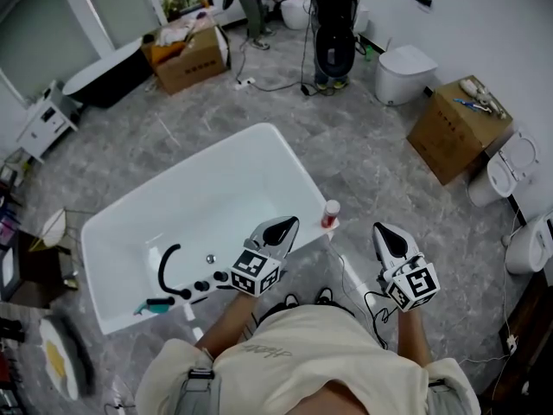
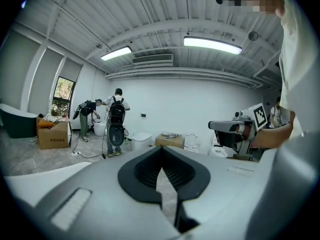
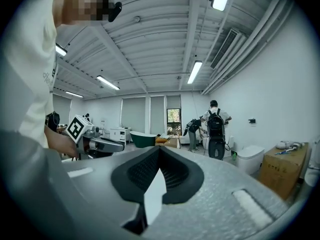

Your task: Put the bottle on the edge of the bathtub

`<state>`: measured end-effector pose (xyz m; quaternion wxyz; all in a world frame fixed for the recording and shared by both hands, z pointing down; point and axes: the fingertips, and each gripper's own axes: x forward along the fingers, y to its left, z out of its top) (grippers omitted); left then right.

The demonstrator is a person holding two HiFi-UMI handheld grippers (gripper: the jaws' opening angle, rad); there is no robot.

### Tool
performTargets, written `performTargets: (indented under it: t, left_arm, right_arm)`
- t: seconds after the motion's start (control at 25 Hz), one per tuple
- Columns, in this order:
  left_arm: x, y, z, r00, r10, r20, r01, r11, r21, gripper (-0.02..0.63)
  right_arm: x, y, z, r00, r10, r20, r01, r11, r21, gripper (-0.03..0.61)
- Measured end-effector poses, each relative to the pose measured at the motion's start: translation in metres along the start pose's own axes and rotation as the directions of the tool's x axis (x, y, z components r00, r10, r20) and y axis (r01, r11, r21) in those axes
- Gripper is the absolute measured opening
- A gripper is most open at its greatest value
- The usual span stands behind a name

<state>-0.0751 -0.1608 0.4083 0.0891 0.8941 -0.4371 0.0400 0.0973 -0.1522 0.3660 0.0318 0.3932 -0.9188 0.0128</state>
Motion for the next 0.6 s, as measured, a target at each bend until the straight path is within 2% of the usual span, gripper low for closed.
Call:
performTargets:
  t: [0.2,0.32,0.6]
  left_arm:
    - [0.006,0.005,-0.015,0.999,0.029,-0.032,-0.03,0.999,-0.029,0.011]
    - [0.01,0.004,-0.015,0.999,0.036,-0.039,-0.037,0.999,-0.027,0.011]
    - [0.018,0.009,-0.015,0.998,0.047,-0.046,-0.048,0.999,-0.016,0.011]
  right_arm:
    - [0.005,0.004,-0.01,0.997,0.017,-0.073,-0.027,0.99,-0.136,0.002]
    - [0.008,0.005,-0.011,0.996,0.043,-0.075,-0.052,0.991,-0.127,0.002]
    - [0.009,-0.006,0.0,0.998,0.049,-0.045,-0.053,0.994,-0.1,0.002]
